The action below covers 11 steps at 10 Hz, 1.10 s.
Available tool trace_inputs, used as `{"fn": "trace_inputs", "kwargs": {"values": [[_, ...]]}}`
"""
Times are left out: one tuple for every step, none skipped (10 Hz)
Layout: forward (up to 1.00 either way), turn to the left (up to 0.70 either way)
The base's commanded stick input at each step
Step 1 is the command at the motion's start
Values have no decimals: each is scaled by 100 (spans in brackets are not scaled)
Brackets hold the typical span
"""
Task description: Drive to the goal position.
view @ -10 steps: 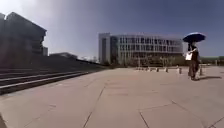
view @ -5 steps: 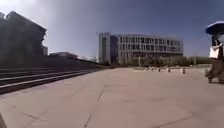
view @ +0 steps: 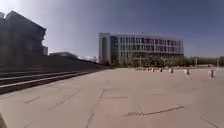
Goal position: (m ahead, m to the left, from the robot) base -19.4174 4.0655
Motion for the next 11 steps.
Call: {"fn": "trace_inputs", "kwargs": {"values": [[100,0],[100,0],[100,0],[100,0],[100,0],[0,0],[0,0],[0,0],[0,0],[0,-1],[0,-45]]}}
